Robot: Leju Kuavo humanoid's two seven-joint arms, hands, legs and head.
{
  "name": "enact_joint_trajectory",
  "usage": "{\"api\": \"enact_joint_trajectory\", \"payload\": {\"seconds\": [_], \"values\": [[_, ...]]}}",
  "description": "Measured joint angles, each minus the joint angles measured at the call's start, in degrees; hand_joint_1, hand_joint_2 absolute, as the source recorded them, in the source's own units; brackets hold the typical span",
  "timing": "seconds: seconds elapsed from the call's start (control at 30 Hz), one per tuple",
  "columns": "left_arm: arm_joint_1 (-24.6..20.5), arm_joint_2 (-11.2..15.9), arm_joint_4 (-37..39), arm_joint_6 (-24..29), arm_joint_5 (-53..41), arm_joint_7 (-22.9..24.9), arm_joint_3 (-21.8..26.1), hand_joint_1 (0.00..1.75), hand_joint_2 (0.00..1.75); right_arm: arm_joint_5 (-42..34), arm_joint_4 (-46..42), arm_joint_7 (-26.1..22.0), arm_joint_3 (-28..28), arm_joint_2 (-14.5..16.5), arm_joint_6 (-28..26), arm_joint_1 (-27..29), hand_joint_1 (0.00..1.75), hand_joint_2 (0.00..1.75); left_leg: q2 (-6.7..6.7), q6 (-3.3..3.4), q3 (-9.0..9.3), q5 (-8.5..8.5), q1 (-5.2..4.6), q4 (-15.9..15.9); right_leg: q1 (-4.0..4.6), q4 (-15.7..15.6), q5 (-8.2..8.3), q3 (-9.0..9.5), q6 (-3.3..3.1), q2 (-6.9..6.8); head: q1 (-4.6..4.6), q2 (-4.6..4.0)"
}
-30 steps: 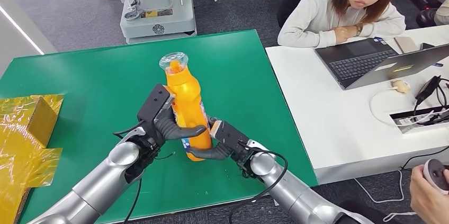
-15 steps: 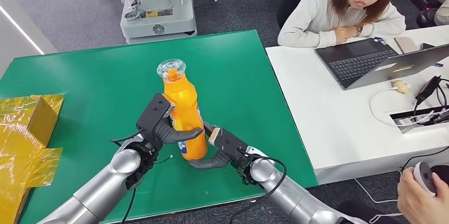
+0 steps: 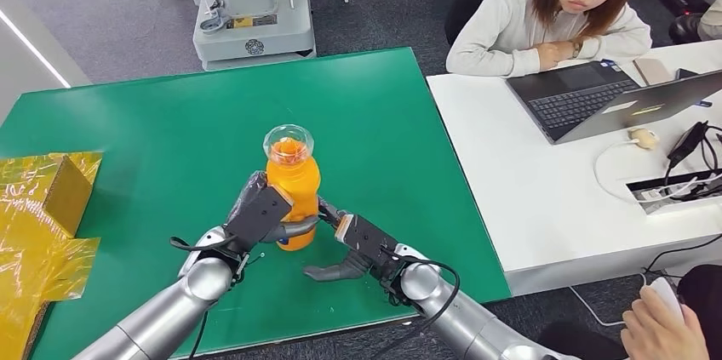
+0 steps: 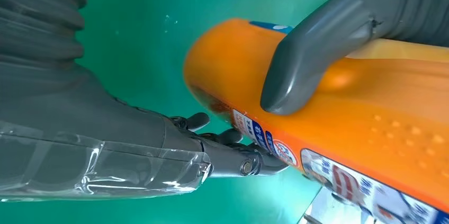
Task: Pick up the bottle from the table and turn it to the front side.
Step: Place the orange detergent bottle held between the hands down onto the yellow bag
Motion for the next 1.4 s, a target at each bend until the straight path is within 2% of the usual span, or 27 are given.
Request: {"api": "enact_joint_trajectory", "payload": {"seconds": [0.2, 0.33, 0.53, 0.73, 0.83, 0.93, 1.13, 1.4], "values": [[-0.1, 0.9, 0.4, 6.0, -6.0, 1.6, -0.7, 1.75, 1.75, -0.4, 0.3, -0.2, 0.0, 0.4, 1.0, 0.9, 0.00, 1.75, 0.01, 0.00, 0.01, 0.00, 0.01, 0.0, 0.01, 0.0, 0.00, 0.00, 0.00, 0.01, 0.01, 0.00], [-1.3, 1.8, 2.0, 10.6, -10.2, 3.4, -0.7, 1.75, 1.75, -0.2, 0.4, -1.0, 1.3, 1.1, 3.4, 3.9, 0.00, 1.75, -0.07, -0.01, -0.04, 0.01, 0.02, 0.0, 0.02, 0.0, -0.01, -0.03, -0.02, -0.08, -0.01, 0.00], [-1.6, 2.5, 3.8, 16.5, -20.4, 7.6, -0.8, 1.75, 1.75, -0.4, 0.4, -1.8, 1.9, 1.6, 3.7, 5.7, 0.00, 1.75, 0.02, -0.03, -0.07, 0.01, 0.01, 0.0, 0.02, 0.0, -0.02, -0.07, -0.02, 0.01, 0.01, 0.00], [-1.5, 3.6, 5.5, 20.3, -31.0, 14.8, -2.1, 1.75, 1.75, -0.5, 0.4, -2.3, 2.0, 1.6, 3.6, 6.8, 0.00, 1.75, 0.01, -0.03, -0.09, 0.02, 0.01, 0.0, 0.01, 0.0, -0.01, -0.06, -0.02, 0.00, 0.02, 0.00], [-1.2, 4.6, 6.1, 20.9, -39.4, 21.5, -2.6, 1.75, 1.75, -0.5, 0.4, -2.3, 2.0, 1.6, 3.2, 7.2, 0.00, 1.75, 0.01, -0.03, -0.09, 0.02, 0.01, 0.0, 0.01, 0.0, -0.01, -0.07, -0.03, 0.01, 0.01, 0.00], [0.0, 6.1, 6.2, 21.0, -48.8, 28.1, -2.6, 1.75, 1.75, -0.6, 0.4, -2.4, 2.0, 1.6, 2.8, 7.6, 0.00, 1.75, 0.02, -0.03, -0.08, 0.02, 0.02, 0.0, 0.01, 0.0, -0.01, -0.08, -0.03, 0.02, 0.00, 0.00], [4.0, 10.0, 6.2, 21.0, -62.3, 37.4, -2.5, 1.75, 1.75, -0.9, 0.4, -2.8, 2.0, 1.6, 2.8, 8.4, 0.00, 1.75, 0.05, -0.04, -0.11, 0.01, 0.02, -0.1, 0.02, 0.1, -0.04, -0.13, -0.05, 0.05, 0.01, 0.00], [10.0, 15.5, 6.8, 20.6, -71.6, 43.5, -0.6, 1.75, 1.75, -1.4, 1.2, -4.3, 2.0, 1.6, 3.1, 9.2, 0.00, 1.75, 0.12, -0.06, -0.15, 0.00, 0.02, -0.1, 0.02, 0.1, -0.04, -0.19, -0.06, 0.10, 0.02, 0.00]]}}
